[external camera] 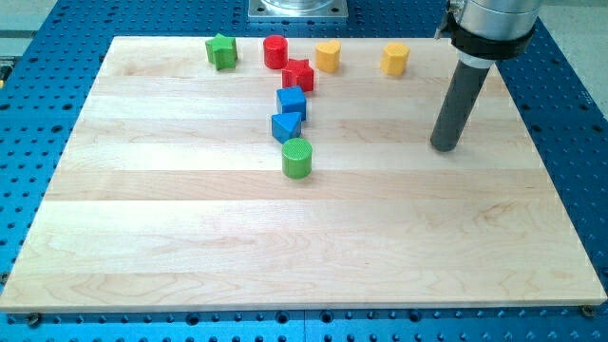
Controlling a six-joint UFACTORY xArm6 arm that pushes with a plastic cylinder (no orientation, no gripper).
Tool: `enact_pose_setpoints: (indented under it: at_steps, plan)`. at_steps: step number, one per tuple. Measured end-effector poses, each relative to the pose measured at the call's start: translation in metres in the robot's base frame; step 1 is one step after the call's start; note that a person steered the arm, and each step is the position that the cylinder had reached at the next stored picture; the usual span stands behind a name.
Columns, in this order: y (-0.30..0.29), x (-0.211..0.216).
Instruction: Move the red star slightly to the left
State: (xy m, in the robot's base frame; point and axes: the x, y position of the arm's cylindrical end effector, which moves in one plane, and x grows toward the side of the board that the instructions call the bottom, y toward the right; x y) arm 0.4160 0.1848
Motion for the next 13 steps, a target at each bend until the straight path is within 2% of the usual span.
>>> enact_pose_setpoints:
  at_steps: [1, 3, 4, 5, 6, 7, 8, 10, 11, 12, 13]
  plan:
    - [0.000, -0.003]
    - [-0.002, -0.048]
    - [-0.002, -0.117]
    - [-0.016, -0.145]
    - [-0.048, -0.146]
    - [-0.039, -0.144]
    - [-0.060, -0.142]
    - [-0.063, -0.102]
    - [-0.085, -0.134]
    - [-0.113, -0.143]
    - [-0.135, -0.130]
